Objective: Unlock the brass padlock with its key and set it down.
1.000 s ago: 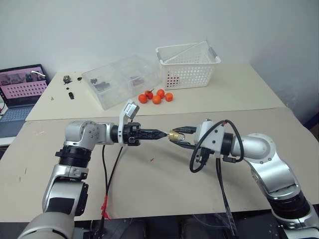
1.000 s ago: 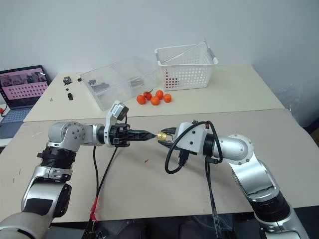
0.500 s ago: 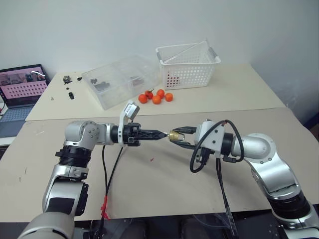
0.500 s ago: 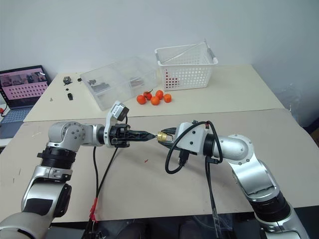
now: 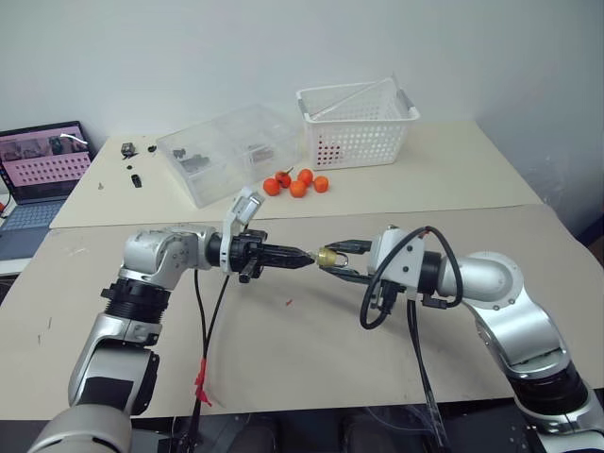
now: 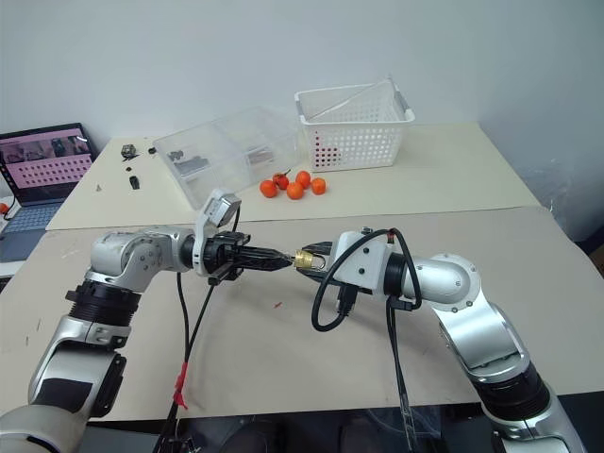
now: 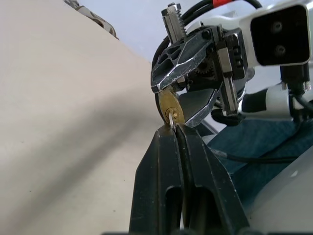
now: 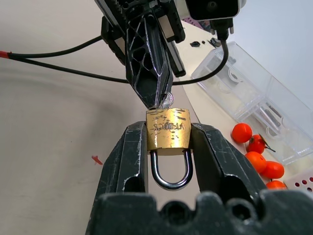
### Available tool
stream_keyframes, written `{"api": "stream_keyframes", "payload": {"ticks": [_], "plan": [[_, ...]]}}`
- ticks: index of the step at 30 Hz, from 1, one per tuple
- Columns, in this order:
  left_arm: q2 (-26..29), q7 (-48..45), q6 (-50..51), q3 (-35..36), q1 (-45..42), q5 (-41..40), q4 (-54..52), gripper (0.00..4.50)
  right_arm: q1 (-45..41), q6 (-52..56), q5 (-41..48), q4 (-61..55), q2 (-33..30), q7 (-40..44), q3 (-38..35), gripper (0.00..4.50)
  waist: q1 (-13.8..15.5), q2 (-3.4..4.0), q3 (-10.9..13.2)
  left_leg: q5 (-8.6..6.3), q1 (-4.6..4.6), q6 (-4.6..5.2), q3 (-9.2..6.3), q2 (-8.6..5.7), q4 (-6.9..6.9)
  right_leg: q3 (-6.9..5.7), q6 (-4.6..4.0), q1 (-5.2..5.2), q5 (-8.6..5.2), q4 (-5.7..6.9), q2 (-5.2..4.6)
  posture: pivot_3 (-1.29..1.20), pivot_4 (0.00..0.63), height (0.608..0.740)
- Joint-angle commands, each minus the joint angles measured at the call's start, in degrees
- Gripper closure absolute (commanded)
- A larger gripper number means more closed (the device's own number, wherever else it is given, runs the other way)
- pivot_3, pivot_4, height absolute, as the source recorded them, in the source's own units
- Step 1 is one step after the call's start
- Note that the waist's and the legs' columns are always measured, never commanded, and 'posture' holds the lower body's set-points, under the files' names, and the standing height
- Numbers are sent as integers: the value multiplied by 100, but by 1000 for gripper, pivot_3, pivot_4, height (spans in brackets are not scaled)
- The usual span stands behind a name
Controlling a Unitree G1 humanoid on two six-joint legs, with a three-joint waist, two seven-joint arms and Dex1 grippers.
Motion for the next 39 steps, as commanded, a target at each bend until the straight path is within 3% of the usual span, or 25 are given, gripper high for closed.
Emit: {"api": "stream_keyframes", "payload": {"ticks": [1, 11, 39], "plan": [[-168, -112, -343, -38, -97, 50, -129, 4411, -136, 67, 35, -211, 36, -132, -96, 3568, -1, 0, 0, 0, 0, 0, 1, 0, 0, 0, 0, 0, 0, 0, 0, 0, 150, 740], [-411, 86, -657, 206, -257, 129, -76, 4411, -110, 118, 29, -246, 54, -161, -77, 3568, -5, 0, 0, 0, 0, 1, 2, 3, 2, -1, 0, 0, 0, 2, 6, 0, 150, 740], [-179, -609, -1847, -136, -647, 855, -234, 4411, -72, 226, 93, -299, 34, -150, -35, 3568, -5, -1, 1, 0, 0, 1, 18, 4, 3, -2, 0, 1, 0, 2, 8, 0, 150, 740]]}}
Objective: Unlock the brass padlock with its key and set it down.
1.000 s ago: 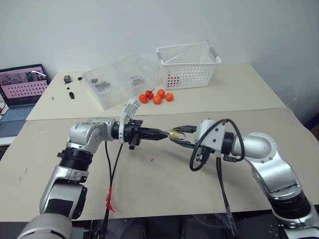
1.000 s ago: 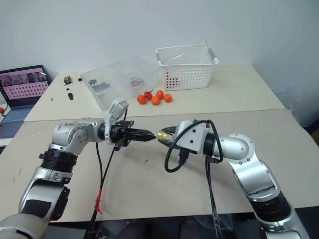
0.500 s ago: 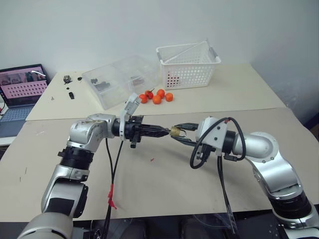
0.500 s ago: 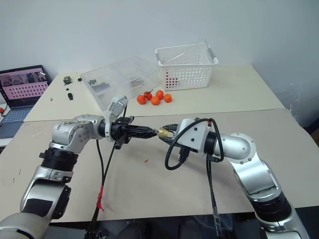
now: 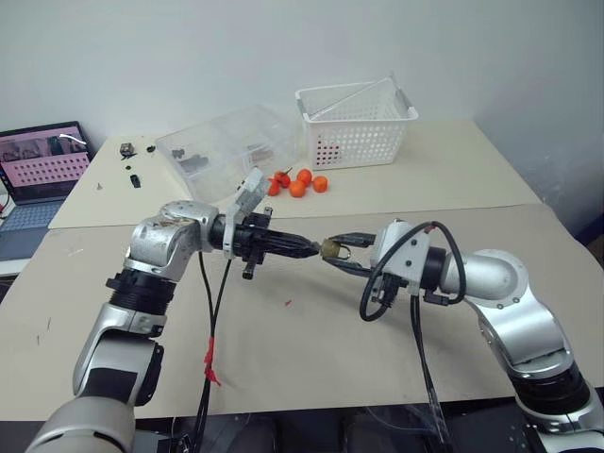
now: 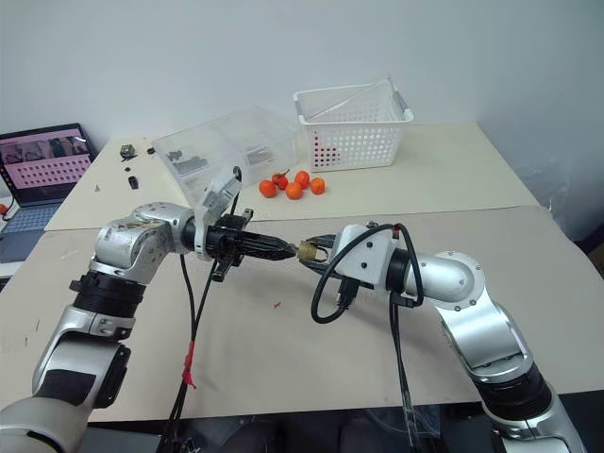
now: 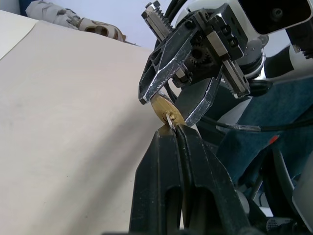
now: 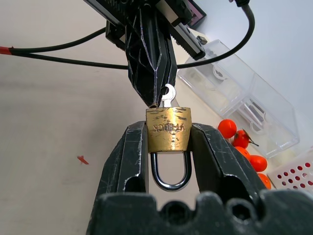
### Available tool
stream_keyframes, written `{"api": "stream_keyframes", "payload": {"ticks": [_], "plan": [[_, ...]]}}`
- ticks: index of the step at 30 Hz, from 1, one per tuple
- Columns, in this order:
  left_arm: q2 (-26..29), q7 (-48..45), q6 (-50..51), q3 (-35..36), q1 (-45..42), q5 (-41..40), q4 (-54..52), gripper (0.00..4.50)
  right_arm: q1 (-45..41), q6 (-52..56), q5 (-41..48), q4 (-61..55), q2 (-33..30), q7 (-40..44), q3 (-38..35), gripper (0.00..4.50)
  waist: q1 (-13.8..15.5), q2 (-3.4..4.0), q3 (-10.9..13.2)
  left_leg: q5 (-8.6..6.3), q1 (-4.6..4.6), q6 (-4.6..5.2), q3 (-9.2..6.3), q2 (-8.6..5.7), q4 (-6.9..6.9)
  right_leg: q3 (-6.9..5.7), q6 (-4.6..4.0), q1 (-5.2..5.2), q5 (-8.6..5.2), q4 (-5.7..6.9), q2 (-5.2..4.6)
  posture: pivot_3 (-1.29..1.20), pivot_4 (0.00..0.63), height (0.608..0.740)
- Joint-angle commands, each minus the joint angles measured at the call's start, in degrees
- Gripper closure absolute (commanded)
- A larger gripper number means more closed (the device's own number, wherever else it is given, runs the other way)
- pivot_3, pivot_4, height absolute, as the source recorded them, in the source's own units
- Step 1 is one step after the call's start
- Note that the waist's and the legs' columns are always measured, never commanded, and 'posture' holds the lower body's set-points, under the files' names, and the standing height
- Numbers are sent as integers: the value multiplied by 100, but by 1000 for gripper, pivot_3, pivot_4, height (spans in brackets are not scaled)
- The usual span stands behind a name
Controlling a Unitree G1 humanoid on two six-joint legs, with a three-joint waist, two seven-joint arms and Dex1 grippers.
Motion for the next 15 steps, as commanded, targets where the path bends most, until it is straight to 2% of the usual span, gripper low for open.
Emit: {"api": "stream_keyframes", "payload": {"ticks": [1, 15], "plan": [[-120, -142, -422, -33, -316, 39, -213, 4411, -40, 45, 95, -199, 23, 16, 69, 3568, 0, 0, 0, 0, 0, 0, 0, 0, 0, 0, 0, 0, 0, 0, 0, 0, 150, 740], [-171, -293, -1380, -69, -266, 435, -156, 4411, -61, 50, 82, -160, 44, 25, 96, 3568, -1, 0, 0, 0, 0, 1, 10, 2, 2, 0, 0, 0, 0, 1, 2, 0, 150, 740]]}}
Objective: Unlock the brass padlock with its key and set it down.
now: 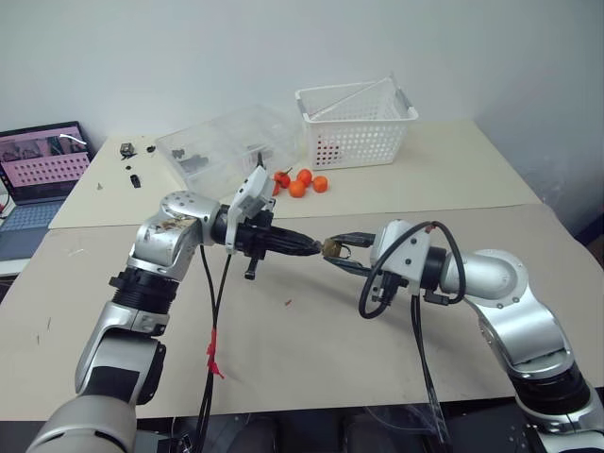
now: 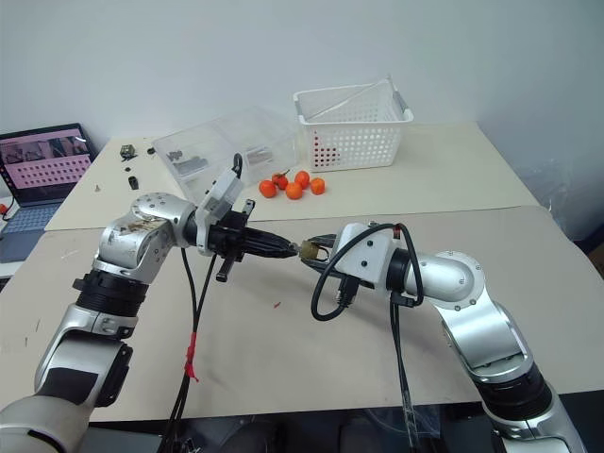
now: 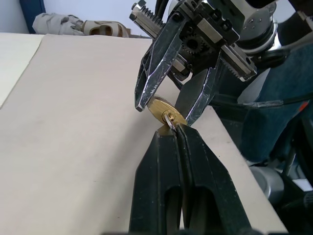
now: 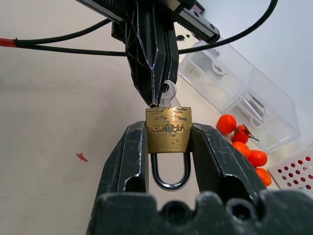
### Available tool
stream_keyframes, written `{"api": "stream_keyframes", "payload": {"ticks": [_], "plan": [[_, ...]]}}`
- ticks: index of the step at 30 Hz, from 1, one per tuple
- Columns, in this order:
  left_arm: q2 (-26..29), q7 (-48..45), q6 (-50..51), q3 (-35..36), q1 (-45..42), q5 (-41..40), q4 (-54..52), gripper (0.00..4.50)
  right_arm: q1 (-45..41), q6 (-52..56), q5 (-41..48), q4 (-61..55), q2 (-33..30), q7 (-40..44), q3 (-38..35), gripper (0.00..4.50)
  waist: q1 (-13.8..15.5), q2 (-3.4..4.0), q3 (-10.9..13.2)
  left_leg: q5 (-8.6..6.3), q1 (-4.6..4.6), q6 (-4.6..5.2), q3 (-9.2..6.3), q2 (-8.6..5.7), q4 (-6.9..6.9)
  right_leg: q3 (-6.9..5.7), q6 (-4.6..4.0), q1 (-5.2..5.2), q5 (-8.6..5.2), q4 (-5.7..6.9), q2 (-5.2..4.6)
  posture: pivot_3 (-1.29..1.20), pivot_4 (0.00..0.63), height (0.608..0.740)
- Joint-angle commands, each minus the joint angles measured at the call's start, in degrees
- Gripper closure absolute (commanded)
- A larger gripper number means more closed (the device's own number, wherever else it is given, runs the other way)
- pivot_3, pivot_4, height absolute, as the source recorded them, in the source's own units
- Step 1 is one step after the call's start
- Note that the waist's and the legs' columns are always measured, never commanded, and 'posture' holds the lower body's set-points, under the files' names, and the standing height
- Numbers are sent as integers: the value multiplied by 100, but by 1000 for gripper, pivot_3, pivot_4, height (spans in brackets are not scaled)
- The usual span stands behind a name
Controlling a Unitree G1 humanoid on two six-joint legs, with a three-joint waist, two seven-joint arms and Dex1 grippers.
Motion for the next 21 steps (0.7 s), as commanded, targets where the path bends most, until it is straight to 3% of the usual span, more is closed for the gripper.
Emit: {"api": "stream_keyframes", "payload": {"ticks": [1, 12, 21], "plan": [[-74, -128, -365, -51, -207, 31, -148, 4411, -62, -5, 88, -160, 49, 25, 102, 3568, 0, 0, 0, 0, 0, 0, 0, 0, 0, 0, 0, 0, 0, 0, 0, 0, 150, 740], [-138, -90, -1380, -178, -231, 625, 162, 4411, -66, 2, 80, -153, 55, 15, 132, 3568, 2, 0, 0, -1, -1, 1, 8, 0, 1, 0, 0, 0, 0, 0, 2, 0, 150, 740], [-120, -17, -1085, -219, -216, 677, 223, 4411, -84, -9, 76, -138, 62, 10, 143, 3568, -1, 0, 0, -2, 0, 5, 9, 1, 5, 0, 0, 1, 0, 2, 6, 0, 150, 740]]}}
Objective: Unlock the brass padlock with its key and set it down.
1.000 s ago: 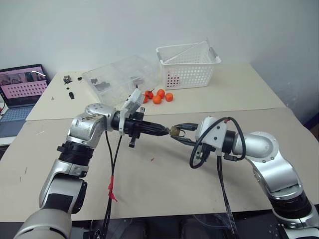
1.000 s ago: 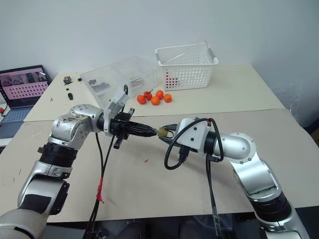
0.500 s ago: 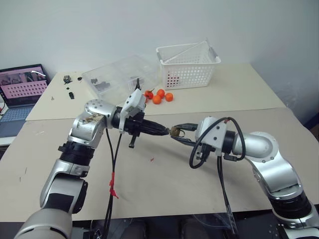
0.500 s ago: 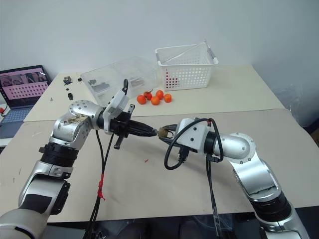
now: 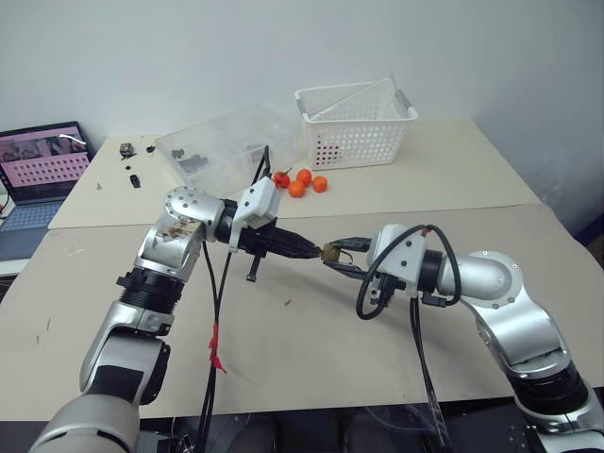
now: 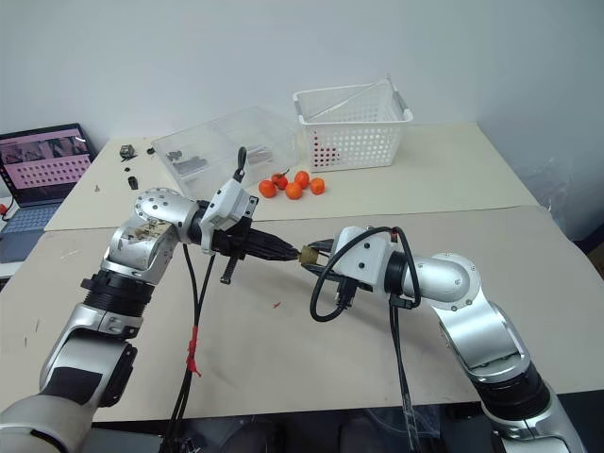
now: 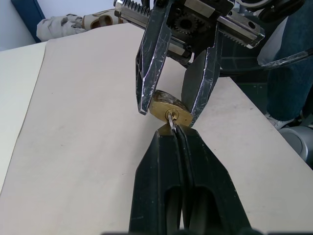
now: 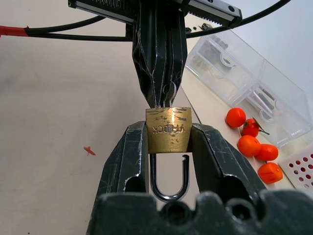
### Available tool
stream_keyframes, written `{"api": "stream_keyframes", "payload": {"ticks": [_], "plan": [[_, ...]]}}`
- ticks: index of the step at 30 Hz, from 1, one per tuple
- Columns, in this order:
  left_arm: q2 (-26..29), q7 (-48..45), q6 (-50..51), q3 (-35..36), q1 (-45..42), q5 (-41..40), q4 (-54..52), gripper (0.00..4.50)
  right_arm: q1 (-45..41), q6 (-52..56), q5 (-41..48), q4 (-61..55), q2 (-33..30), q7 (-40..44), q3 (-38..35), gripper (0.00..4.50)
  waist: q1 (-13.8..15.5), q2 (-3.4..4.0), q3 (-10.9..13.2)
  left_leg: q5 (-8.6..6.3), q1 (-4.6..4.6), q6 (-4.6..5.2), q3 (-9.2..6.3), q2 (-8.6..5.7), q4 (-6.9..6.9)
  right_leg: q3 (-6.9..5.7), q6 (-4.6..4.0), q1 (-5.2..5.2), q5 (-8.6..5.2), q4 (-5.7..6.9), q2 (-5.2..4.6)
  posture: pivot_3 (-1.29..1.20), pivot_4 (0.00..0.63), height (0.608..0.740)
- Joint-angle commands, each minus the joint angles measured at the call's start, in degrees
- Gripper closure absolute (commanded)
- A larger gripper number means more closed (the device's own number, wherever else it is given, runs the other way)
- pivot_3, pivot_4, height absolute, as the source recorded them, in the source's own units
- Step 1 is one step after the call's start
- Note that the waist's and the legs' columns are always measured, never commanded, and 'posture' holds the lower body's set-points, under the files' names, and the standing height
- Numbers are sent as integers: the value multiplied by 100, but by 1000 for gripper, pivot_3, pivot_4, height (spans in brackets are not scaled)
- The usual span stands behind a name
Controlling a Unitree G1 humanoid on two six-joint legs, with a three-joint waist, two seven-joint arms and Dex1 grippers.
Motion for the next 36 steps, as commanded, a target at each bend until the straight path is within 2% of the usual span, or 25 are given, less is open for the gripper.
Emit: {"api": "stream_keyframes", "payload": {"ticks": [1, 6, 8, 9, 15, 21, 26, 30, 36], "plan": [[-1, 93, 496, -137, -164, -4, -96, 4411, -105, -82, 87, -226, 72, 5, 45, 3568, 0, 0, 0, 0, 0, 0, 0, 0, 1, 0, 0, 0, 0, 1, 0, 0, 150, 740], [84, 236, 2074, -233, -96, -308, -400, 4411, -107, -84, 90, -224, 66, -1, 38, 3568, -12, 0, 0, -8, 0, 13, 0, 2, 9, 0, 0, 1, 0, 4, 12, 0, 150, 740], [101, 308, 2584, -252, -84, -428, -541, 3893, -105, -78, 90, -229, 68, -5, 40, 3568, -15, 0, 0, -9, 0, 15, 0, 4, 12, 0, 1, 1, 0, 5, 16, 0, 150, 740], [127, 306, 2799, -259, -62, -507, -638, 3768, -107, -76, 89, -228, 72, -8, 44, 3568, -19, 0, 0, -12, -1, 21, 0, 5, 16, 0, 1, 1, 0, 6, 18, 0, 150, 740], [283, 386, 3893, -95, -66, -1057, -1102, 1425, -94, -84, 84, -214, 67, 1, 46, 3568, -31, 1, 0, -18, 0, 31, -6, 17, 20, 2, 0, 1, 0, 8, 29, 0, 150, 740], [584, 391, 4785, 156, -167, -1697, -1297, 1425, -73, -119, 66, -147, 40, 15, 44, 3568, -34, 1, 0, -20, 2, 34, -10, 28, 19, 3, 0, 1, 0, 8, 41, 0, 150, 740], [925, 372, 4837, 245, -40, -1888, -1413, 1425, 16, -236, -3, -47, -26, 33, 34, 3568, -21, 2, -1, -21, 3, 35, -13, 37, 18, 2, 0, -1, 0, 7, 47, 0, 150, 740], [874, 604, 5060, 314, -64, -2040, -1341, 1425, 39, -320, -44, 14, -48, 32, 45, 3568, -7, 1, 0, -21, 2, 35, -14, 36, 19, 3, -2, -1, 1, 6, 46, 0, 150, 740], [739, 1010, 5161, -39, 102, -1964, -1556, 1425, -20, -390, -96, 47, -25, 34, 107, 3568, 3, 1, 0, -21, 1, 35, -13, 36, 19, 4, -4, -1, 2, 4, 47, 0, 150, 740]]}}
